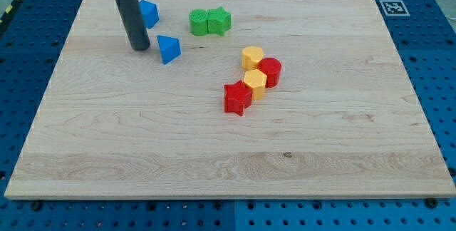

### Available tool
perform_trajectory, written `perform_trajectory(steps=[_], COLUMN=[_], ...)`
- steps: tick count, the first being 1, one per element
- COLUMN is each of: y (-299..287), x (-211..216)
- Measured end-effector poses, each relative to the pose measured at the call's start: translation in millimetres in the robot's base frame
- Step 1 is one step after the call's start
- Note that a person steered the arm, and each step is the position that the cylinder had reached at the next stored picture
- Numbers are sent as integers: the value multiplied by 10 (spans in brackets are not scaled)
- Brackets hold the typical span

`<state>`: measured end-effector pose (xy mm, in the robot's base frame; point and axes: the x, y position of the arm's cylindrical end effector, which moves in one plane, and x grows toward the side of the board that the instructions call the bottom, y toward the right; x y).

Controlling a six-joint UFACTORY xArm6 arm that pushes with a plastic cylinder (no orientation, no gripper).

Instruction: Push blue triangle towards the red star

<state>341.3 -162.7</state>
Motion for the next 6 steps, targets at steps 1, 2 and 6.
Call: perform_trajectory(steps=[1,2,6], y=[155,568,940], x=[-7,318,255])
